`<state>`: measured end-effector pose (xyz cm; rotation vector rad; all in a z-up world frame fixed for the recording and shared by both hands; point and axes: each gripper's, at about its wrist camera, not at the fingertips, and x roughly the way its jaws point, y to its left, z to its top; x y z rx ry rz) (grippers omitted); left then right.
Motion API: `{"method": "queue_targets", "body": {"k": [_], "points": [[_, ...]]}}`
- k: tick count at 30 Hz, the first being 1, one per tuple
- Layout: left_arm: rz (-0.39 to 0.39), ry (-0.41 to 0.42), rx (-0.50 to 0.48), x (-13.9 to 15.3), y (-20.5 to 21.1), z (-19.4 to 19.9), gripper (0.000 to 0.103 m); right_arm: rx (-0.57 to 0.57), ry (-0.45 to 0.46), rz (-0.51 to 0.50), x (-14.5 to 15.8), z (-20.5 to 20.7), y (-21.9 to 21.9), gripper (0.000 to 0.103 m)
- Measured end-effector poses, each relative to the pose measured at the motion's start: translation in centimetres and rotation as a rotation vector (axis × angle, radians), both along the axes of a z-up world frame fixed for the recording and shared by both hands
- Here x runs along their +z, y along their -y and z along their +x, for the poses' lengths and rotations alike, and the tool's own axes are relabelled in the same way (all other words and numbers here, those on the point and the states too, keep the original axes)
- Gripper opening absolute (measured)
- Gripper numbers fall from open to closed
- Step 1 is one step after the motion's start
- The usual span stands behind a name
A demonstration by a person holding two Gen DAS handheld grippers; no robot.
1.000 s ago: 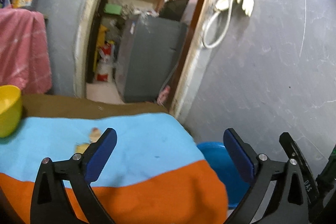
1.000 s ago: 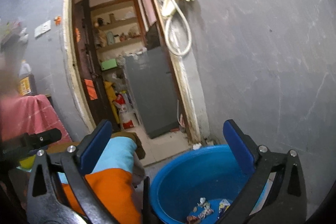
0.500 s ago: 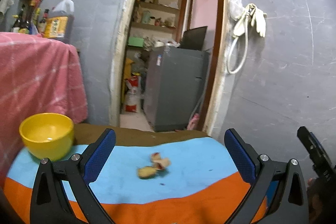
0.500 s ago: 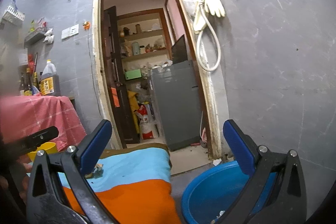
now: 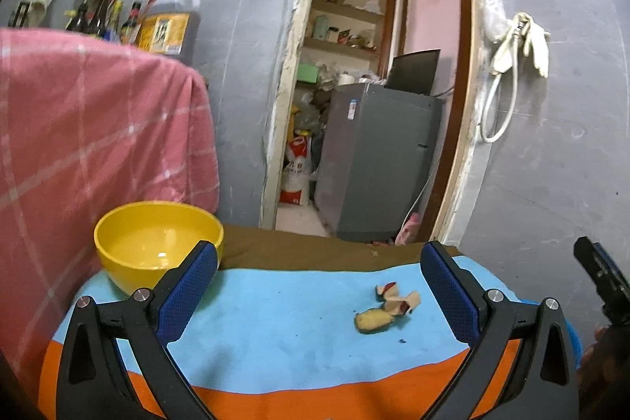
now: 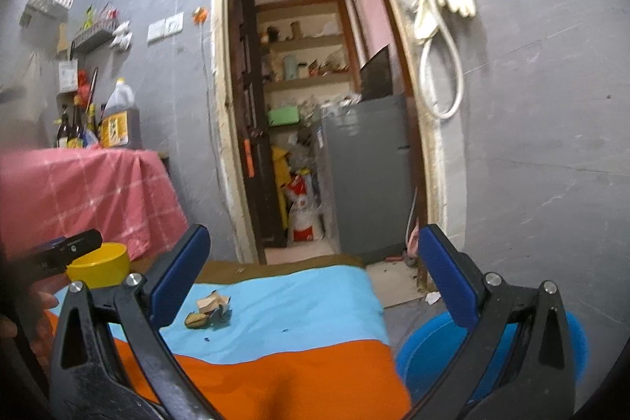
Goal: Collect trash
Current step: 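Bring both tools back over the remaining shell pieces on the table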
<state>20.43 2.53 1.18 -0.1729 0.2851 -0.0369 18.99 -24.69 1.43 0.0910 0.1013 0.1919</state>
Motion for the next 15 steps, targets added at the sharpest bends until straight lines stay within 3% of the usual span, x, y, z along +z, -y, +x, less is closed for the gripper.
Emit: {"method": "queue_targets", "body": {"k": [9,15], "points": [[-0.03,-0.119,0.025,-1.2,-1.6,2.5,0.101,0.129,-0.175,-0.005,-1.3,4.6,-3.0,0.103],[-0.035,-0.254,0.063,-2.5,-2.3,4.8,0.101,0.25,-0.41,-0.01,-2.6,9.6,-5.4,0.103]]}}
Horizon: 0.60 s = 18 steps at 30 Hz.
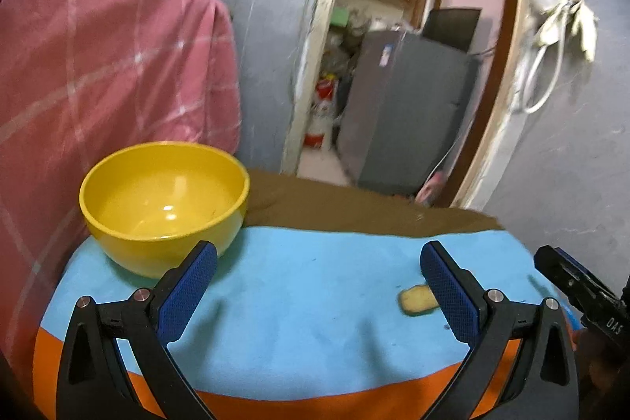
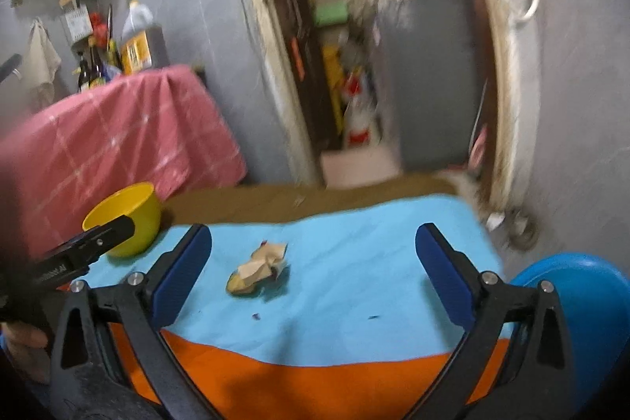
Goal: Collect trash
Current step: 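Bring both tools back over the remaining shell pieces on the table, then grasp the tan shell piece with the right tool while the left tool grasps the yellow potato piece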
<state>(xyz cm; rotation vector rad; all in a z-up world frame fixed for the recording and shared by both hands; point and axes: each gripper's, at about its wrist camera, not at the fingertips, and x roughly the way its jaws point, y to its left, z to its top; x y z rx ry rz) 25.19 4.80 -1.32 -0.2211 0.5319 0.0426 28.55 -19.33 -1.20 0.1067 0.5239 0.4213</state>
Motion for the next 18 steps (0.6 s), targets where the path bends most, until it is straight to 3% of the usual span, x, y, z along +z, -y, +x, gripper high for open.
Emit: {"method": "queue_targets", "body": {"k": [6,15,18], "points": [[0.05,-0.131,0.04,-1.7,0.0,1.3,0.101,0.065,-0.151,-0.047,-1.7,2.3,-1.6,0.102],[0.05,-0.243,0.054,-3.5,-0.3,1.8,0.101,0.167,-0.225,-0.118,-2.8,3.4,-4.6,0.079],[0.047,-0.258,0.043,-3.7,-0.2,1.8,0.101,0.193,-0.261,-0.121,-3.2,3.9,-5.2,0.065]]}}
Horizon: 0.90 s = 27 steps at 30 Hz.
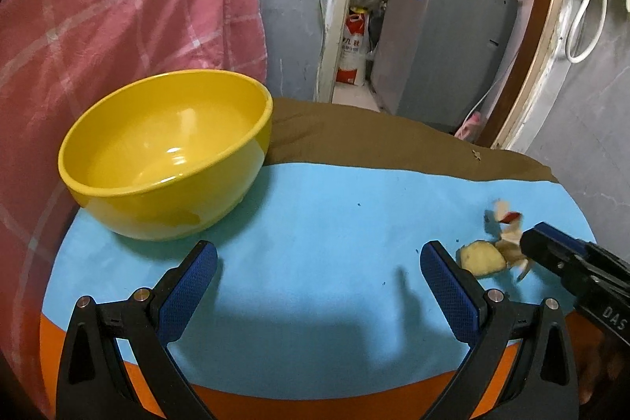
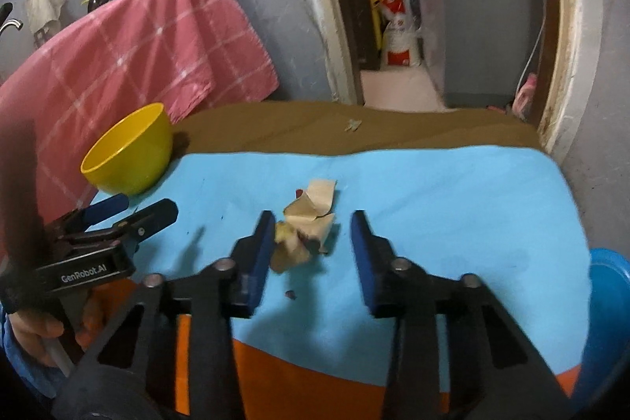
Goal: Collect trash
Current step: 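Grasp the tan shell piece with the right tool while the left tool grasps the yellow potato piece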
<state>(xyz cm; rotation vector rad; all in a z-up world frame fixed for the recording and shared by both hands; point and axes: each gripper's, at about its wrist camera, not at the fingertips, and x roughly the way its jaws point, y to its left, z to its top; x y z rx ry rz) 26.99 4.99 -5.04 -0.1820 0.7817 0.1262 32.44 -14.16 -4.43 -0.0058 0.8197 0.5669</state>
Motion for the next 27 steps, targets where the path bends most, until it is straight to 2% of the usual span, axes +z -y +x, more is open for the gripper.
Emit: {"method": "queue_targets", "body": {"k": [4,17,20,24,27], "points": [[-0.001,-0.013,-0.04,-0.1,0.5,0.2,0.101,0.011,-0.053,0.016,-0.8,0.3,0.3,0.051],[0.018,-0.015,-0.136,0.1,2.1,0.1,0.101,-0.031,-0.054,0.01,-1.0,0.0,1.0,0.039],[0.022,-0.016,-0.141,0.0,2.1,0.2,0.1,-0.04,-0.046,0.022,-0.9,-0.1,1.3,0.039],[0.0,-0.035,-0.097,-0.2,0.9,0.6,0.1,-0.025,-0.027,0.063,-0.4,-0.4,1.6,0.043],[-0.011,-0.052,-0.054,-0.3,0.0,0.4,0.1,-0.004,-0.014,0.054,-0.3,-0.8,1.1,0.059]]}}
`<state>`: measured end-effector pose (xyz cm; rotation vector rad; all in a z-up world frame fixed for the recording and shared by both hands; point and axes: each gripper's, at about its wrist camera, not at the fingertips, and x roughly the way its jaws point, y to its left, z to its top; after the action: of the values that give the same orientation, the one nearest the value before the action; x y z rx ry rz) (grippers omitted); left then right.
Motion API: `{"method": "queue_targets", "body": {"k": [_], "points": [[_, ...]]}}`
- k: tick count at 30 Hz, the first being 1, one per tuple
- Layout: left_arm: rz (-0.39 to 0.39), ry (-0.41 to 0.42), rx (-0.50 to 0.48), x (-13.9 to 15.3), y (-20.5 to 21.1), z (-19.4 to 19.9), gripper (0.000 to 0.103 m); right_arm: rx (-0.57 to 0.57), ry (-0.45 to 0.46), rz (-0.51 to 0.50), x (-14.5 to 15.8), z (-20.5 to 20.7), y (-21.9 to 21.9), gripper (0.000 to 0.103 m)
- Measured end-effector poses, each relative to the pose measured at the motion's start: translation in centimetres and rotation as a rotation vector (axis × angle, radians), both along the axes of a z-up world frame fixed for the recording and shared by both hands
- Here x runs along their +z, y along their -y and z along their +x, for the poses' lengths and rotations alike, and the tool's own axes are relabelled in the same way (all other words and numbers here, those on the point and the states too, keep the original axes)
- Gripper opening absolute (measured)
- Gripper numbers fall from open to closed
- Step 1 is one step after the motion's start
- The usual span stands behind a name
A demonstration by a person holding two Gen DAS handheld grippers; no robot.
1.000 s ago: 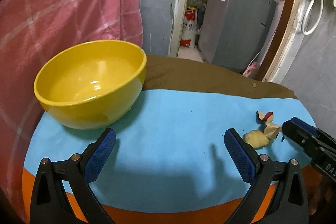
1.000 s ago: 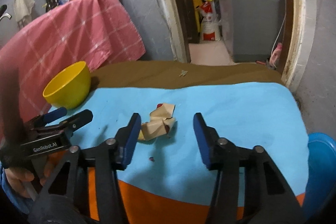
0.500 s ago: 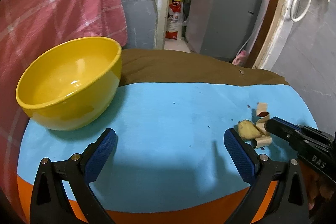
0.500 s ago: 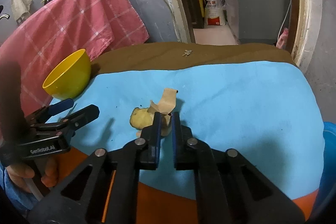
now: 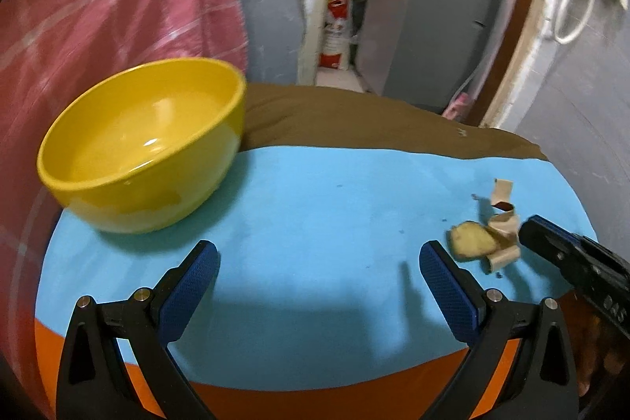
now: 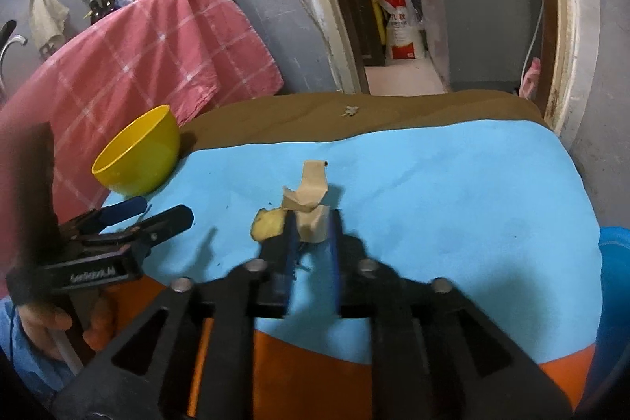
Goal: Collect trash
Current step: 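Grasp the tan shell piece with the right tool while the left tool grasps the yellow potato piece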
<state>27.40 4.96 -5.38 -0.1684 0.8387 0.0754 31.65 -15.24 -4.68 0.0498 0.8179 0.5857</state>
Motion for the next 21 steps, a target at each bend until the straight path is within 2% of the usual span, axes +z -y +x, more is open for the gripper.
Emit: {"method": "queue_targets", "body": {"k": [1,5,7,9,10,11,13,21], "points": [[-0.005,-0.003,0.009,0.0,-0.2,0.0,0.1,0.008,0.006,-0.015,0.1,-0.1,-0.4,0.064],[-0.037,-0.01,0.029,0.0,-1.0,0.0,0.1,0.049,-0.026,-0.042,-0.5,0.2,-1.3,0.074],[-0.043,-0.012,0.03,0.2,-1.1,0.2,0.1,0.054,-0.057,-0.07,-1.1,0.7,-1.8,0.075],[-0.039,-0.012,0.023,0.2,-1.0,0.3,0.1,0.049,-0.069,-0.071,-1.3,0.8,-1.6,0.074],[-0.035,-0.012,0.016,0.3,-0.8,0.4,0.1,0.046,-0.072,-0.062,-1.4,0.9,-1.4,0.07],[-0.032,-0.013,0.007,0.3,-0.7,0.4,0.1,0.045,-0.074,-0.055,-1.4,0.9,-1.2,0.062],[-0.03,-0.02,-0.016,0.3,-0.2,0.5,0.1,0.042,-0.073,-0.042,-1.4,0.9,-1.0,0.055],[-0.025,-0.038,-0.121,0.1,1.9,1.3,0.1,-0.016,0.003,-0.021,-0.4,-1.1,1.3,0.052]]}}
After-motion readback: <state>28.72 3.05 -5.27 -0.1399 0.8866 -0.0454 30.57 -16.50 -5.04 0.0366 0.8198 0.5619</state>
